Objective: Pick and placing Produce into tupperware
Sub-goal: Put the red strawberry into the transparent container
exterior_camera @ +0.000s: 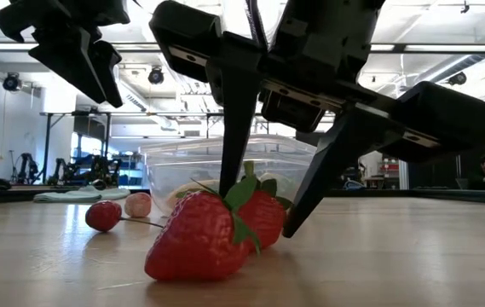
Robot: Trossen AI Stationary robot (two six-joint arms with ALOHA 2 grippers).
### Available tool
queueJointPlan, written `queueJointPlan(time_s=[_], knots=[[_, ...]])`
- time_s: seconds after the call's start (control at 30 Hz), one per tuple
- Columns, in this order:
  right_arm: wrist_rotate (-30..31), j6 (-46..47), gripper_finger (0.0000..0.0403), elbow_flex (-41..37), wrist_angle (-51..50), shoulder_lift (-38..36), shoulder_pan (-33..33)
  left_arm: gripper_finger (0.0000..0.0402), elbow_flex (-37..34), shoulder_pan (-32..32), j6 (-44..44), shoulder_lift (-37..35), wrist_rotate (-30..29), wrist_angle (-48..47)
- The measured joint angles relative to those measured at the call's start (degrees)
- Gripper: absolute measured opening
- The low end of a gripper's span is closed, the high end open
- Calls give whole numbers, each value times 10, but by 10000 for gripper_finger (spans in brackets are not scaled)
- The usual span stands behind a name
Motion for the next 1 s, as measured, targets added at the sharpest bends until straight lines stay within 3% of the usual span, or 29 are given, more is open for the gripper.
queueJointPlan(time_s=[0.2,0.47,0.67,0.87,1.0], knots=[[0,-3,136,0,1,0,0,263,0,0,0,0,0,0],[-1,-16,156,11,2,0,4,263,0,0,0,0,0,0],[7,-59,147,65,-12,0,15,263,0,0,0,0,0,1],[75,-88,143,159,-169,0,11,263,0,0,0,0,0,4],[157,-99,147,237,-311,0,0,263,0,0,0,0,0,4]])
